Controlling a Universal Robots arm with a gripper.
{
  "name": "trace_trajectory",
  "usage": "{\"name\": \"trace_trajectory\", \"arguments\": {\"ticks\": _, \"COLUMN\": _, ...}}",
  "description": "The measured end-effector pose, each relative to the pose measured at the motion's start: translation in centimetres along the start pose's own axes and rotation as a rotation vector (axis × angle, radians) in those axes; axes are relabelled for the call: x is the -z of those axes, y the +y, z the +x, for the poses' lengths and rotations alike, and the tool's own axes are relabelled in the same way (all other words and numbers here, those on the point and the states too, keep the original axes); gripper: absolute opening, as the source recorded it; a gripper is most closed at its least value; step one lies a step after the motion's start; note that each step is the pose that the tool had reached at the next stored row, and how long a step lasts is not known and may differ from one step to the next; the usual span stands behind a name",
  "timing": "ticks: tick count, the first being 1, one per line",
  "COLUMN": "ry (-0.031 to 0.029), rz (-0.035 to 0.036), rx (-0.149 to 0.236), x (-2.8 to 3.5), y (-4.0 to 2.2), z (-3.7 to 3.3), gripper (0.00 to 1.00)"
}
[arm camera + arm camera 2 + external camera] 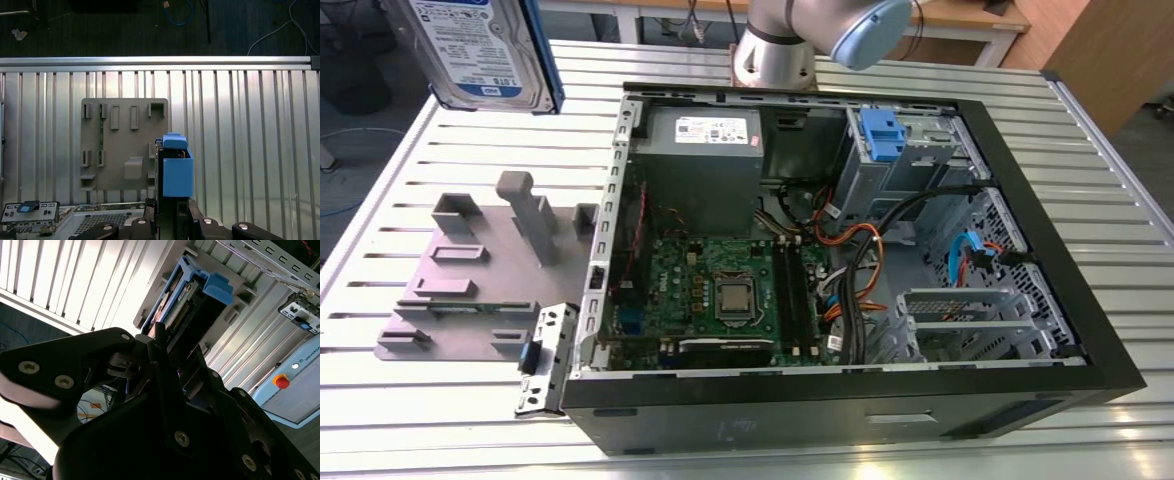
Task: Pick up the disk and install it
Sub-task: 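Pick up the disk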
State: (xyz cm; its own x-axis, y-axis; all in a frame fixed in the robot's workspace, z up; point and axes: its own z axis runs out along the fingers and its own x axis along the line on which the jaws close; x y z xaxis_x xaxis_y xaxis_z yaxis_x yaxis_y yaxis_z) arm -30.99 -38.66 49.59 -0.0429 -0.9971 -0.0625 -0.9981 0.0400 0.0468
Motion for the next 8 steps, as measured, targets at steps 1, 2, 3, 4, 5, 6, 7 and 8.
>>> {"name": "trace_trajectory", "arguments": {"ticks": 1, "ry": 0.0, "rz": -0.0001, "rx": 0.0, "x": 0.0, "y": 0.0, "z": 0.0, "gripper": 0.35}}
{"name": "trace_trajectory", "arguments": {"ticks": 2, "ry": 0.0, "rz": -0.0001, "rx": 0.0, "x": 0.0, "y": 0.0, "z": 0.0, "gripper": 0.35}}
{"name": "trace_trajectory", "arguments": {"ticks": 3, "ry": 0.0, "rz": -0.0001, "rx": 0.0, "x": 0.0, "y": -0.01, "z": 0.0, "gripper": 0.35}}
{"name": "trace_trajectory", "arguments": {"ticks": 4, "ry": 0.0, "rz": -0.0001, "rx": 0.0, "x": 0.0, "y": -0.04, "z": 0.0, "gripper": 0.35}}
{"name": "trace_trajectory", "arguments": {"ticks": 5, "ry": 0.0, "rz": -0.0001, "rx": 0.0, "x": 0.0, "y": -0.08, "z": 0.0, "gripper": 0.35}}
{"name": "trace_trajectory", "arguments": {"ticks": 6, "ry": 0.0, "rz": -0.0001, "rx": 0.0, "x": 0.0, "y": -0.1, "z": 0.0, "gripper": 0.35}}
{"name": "trace_trajectory", "arguments": {"ticks": 7, "ry": 0.0001, "rz": -0.0002, "rx": 0.0, "x": 0.01, "y": -0.17, "z": -0.01, "gripper": 0.35}}
{"name": "trace_trajectory", "arguments": {"ticks": 8, "ry": 0.0, "rz": -0.0001, "rx": 0.0, "x": 0.01, "y": -0.25, "z": -0.01, "gripper": 0.35}}
